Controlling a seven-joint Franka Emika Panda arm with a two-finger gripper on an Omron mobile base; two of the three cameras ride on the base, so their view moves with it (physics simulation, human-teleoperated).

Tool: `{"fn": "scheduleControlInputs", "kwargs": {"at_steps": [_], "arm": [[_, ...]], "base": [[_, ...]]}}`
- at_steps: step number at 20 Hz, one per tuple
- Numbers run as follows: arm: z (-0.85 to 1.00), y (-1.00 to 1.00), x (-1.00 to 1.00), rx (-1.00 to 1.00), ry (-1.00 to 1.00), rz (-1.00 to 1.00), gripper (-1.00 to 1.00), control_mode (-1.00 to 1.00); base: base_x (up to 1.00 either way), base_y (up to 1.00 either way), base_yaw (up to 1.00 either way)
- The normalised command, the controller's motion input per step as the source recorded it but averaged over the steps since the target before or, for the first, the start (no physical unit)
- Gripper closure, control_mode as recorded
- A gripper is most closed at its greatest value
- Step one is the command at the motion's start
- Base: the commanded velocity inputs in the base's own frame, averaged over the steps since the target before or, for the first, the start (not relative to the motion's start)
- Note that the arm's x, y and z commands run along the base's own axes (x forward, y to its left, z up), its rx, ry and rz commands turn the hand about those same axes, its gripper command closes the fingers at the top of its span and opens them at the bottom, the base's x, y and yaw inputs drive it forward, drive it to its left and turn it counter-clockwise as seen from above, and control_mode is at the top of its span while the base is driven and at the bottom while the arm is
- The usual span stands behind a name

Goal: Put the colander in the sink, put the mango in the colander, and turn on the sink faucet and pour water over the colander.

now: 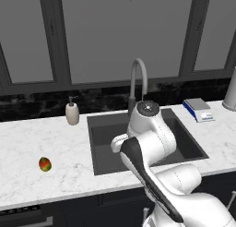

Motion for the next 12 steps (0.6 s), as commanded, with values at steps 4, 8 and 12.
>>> {"fn": "scheduleControlInputs", "kwargs": {"at_steps": [4,8,12], "arm": [[0.16,0.14,0.01,0.08,0.10,0.00,-1.00,-1.00],[0.07,0.31,0.00,0.09,0.10,0.00,-1.00,-1.00],[0.03,0.49,0.00,0.07,0.08,0.00,-1.00,-1.00]], "base": [[0.00,0.00,0.00],[0.00,0.00,0.00],[0.00,0.00,0.00]]}}
